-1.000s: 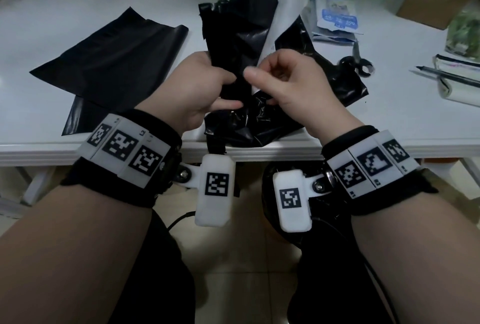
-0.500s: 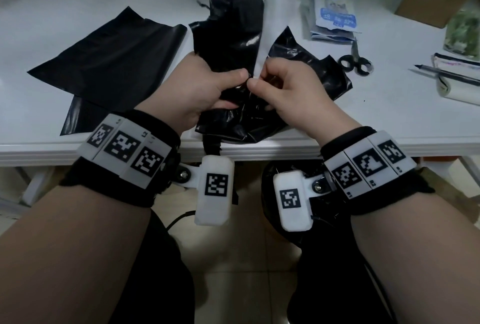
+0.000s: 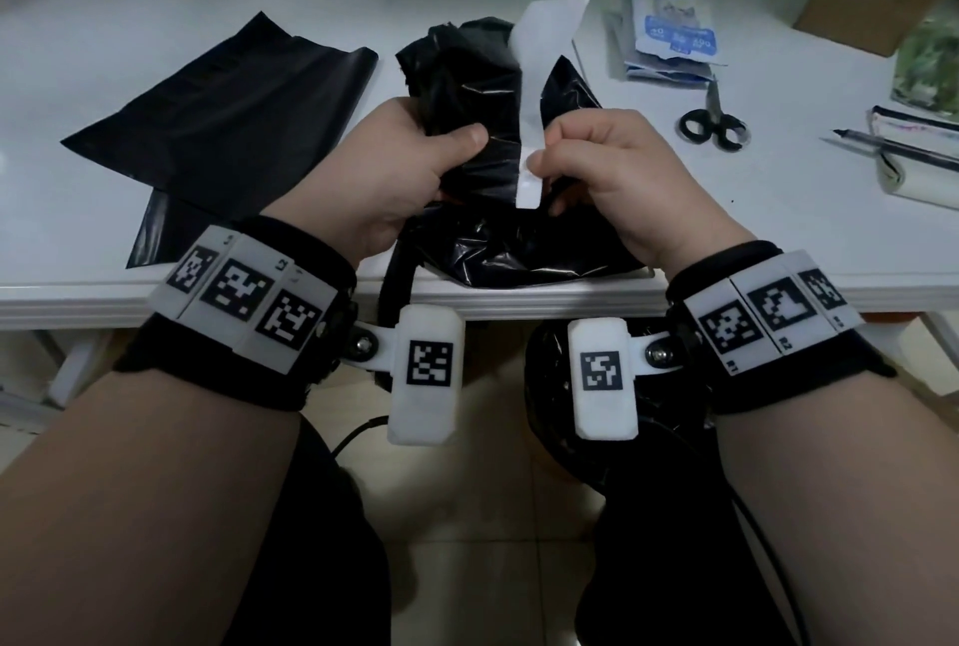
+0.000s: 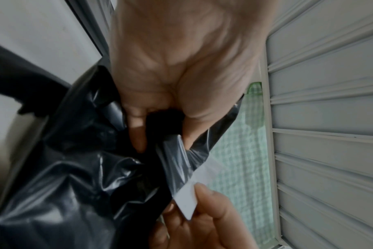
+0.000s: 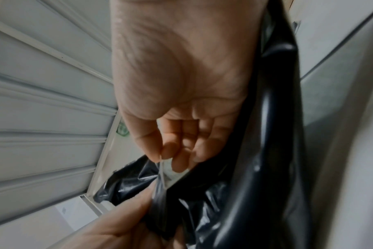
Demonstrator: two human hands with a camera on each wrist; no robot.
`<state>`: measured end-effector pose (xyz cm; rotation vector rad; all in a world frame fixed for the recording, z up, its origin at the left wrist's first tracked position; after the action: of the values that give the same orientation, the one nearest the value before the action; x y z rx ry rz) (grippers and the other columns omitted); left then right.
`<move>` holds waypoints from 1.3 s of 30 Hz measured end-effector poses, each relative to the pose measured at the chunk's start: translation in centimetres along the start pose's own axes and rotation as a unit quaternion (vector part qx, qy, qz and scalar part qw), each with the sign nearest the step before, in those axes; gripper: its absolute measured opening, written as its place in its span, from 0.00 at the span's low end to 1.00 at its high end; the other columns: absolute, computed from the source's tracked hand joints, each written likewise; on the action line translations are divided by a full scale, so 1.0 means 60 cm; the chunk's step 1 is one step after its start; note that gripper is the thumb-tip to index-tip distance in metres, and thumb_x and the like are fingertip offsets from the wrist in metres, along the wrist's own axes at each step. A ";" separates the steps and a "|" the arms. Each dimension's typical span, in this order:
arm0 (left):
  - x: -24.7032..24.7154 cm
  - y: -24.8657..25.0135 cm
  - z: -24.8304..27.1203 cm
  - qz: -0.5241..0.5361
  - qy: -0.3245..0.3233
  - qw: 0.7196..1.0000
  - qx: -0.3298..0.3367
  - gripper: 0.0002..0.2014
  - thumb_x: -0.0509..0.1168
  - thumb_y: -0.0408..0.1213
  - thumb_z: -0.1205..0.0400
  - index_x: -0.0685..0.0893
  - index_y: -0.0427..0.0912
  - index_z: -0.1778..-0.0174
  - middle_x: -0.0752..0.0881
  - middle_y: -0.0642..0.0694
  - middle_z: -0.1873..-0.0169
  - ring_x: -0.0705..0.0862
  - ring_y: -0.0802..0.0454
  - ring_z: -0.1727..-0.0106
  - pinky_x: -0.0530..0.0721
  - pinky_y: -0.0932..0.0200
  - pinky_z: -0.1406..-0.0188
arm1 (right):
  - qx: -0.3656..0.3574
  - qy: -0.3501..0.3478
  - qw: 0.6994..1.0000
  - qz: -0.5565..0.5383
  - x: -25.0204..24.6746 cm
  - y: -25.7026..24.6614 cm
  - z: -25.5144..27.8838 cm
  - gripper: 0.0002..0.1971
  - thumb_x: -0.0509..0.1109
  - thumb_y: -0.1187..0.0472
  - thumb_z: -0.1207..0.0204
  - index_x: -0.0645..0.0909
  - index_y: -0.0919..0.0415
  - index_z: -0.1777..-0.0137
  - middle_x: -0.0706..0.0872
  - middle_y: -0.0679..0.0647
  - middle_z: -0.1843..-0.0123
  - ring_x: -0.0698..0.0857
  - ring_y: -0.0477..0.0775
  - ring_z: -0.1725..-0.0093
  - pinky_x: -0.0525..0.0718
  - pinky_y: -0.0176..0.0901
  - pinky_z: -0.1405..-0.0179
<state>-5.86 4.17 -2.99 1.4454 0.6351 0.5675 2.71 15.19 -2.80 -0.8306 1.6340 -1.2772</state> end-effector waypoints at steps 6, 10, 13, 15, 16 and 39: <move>0.006 -0.001 0.003 0.027 0.001 1.000 -0.013 0.07 0.61 0.32 0.16 0.83 0.44 0.56 0.87 0.47 0.61 0.88 0.49 0.56 0.88 0.51 0.51 | -0.001 0.012 1.000 -0.012 0.004 0.000 -0.001 0.13 0.67 0.60 0.33 0.74 0.51 0.79 0.76 0.47 0.77 0.78 0.45 0.73 0.77 0.38 0.73; 0.013 0.002 0.005 0.039 -0.008 0.999 -0.005 0.07 0.63 0.39 0.17 0.83 0.44 0.59 0.87 0.49 0.65 0.88 0.50 0.58 0.87 0.50 0.51 | -0.048 0.042 0.991 0.122 0.017 -0.013 0.008 0.15 0.66 0.44 0.25 0.73 0.48 0.70 0.79 0.44 0.73 0.80 0.43 0.68 0.80 0.41 0.67; 0.012 0.004 0.006 0.024 0.015 1.000 0.013 0.09 0.66 0.43 0.19 0.86 0.41 0.55 0.89 0.43 0.58 0.89 0.47 0.52 0.86 0.45 0.43 | -0.093 0.091 0.975 0.181 0.020 -0.025 0.011 0.19 0.65 0.48 0.20 0.68 0.49 0.71 0.73 0.43 0.74 0.75 0.38 0.72 0.72 0.28 0.70; 0.009 0.001 0.006 0.026 0.044 0.998 0.020 0.09 0.65 0.42 0.18 0.86 0.41 0.52 0.90 0.40 0.53 0.89 0.45 0.48 0.86 0.44 0.41 | -0.110 0.096 0.970 0.192 0.027 -0.030 0.011 0.19 0.62 0.53 0.17 0.68 0.49 0.72 0.71 0.42 0.75 0.74 0.36 0.73 0.69 0.27 0.71; 0.009 0.000 0.005 0.034 0.052 0.998 0.021 0.08 0.64 0.41 0.18 0.86 0.41 0.54 0.89 0.40 0.52 0.89 0.44 0.48 0.85 0.43 0.41 | -0.108 0.092 0.974 0.177 0.028 -0.028 0.008 0.18 0.62 0.55 0.17 0.71 0.52 0.71 0.73 0.43 0.73 0.75 0.36 0.72 0.70 0.27 0.69; 0.041 -0.017 0.002 0.292 -0.027 0.954 -0.067 0.20 0.54 0.36 0.13 0.71 0.26 0.29 0.75 0.26 0.30 0.79 0.37 0.36 0.75 0.40 0.30 | 0.059 -0.032 0.949 -0.307 0.050 0.005 0.009 0.13 0.58 0.60 0.17 0.79 0.65 0.41 0.78 0.67 0.42 0.75 0.64 0.40 0.70 0.62 0.29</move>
<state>-4.05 5.74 -4.14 1.5101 0.1066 1.0071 2.03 12.38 -3.84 -1.3525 1.2662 -1.7273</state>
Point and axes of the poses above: each hand's wrist, its own z-axis away from the middle knuckle, its own x-axis out of the palm, y = z × x, the point moved 8 cm from there along -z, towards the middle knuckle
